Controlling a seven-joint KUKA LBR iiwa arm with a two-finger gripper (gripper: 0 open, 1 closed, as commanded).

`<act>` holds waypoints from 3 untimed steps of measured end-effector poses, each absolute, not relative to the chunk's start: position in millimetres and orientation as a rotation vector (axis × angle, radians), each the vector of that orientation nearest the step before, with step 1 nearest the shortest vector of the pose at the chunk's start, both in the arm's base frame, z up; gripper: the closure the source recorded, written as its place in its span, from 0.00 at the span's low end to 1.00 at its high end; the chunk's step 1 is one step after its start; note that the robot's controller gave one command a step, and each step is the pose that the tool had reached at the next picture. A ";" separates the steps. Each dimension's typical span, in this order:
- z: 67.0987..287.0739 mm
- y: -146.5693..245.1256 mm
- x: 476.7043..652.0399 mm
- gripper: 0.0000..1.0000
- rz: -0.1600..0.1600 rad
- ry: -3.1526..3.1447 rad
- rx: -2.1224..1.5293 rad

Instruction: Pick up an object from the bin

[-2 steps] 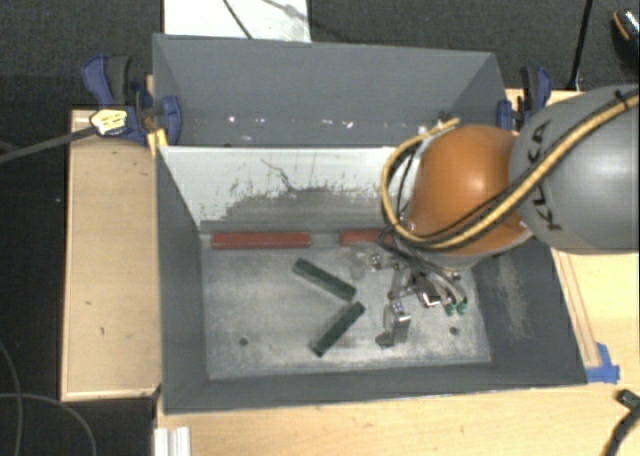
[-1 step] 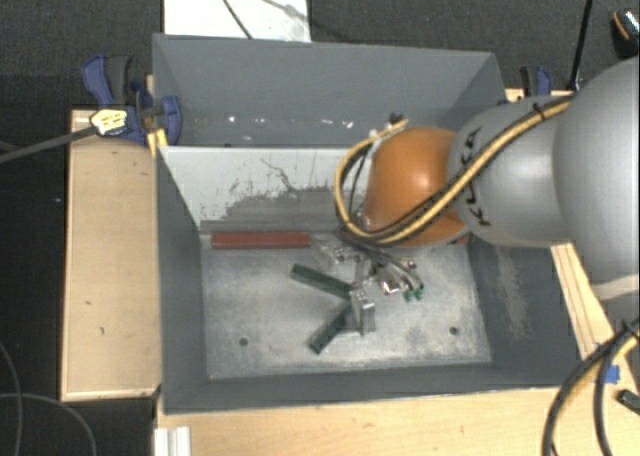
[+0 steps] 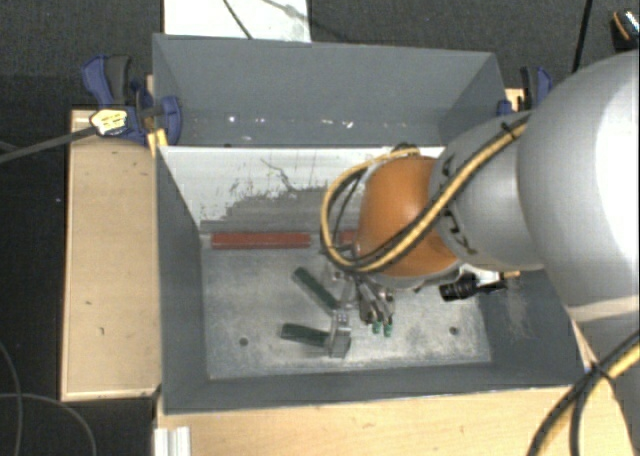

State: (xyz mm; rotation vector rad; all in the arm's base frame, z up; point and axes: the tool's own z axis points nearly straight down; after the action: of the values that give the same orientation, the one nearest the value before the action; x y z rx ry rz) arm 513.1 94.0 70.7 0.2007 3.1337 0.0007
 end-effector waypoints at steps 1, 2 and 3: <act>70.7 134.3 507.3 0.00 0.004 3.135 0.156; 70.4 131.9 507.2 1.00 0.002 3.136 0.163; 199.4 121.5 559.7 1.00 0.002 3.128 -0.124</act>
Offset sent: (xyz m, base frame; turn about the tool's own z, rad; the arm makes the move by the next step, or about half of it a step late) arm -0.0061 0.0376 -0.0007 -0.0234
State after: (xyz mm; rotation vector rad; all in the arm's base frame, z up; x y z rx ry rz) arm 559.7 121.5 199.4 -0.1244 3.1278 0.0024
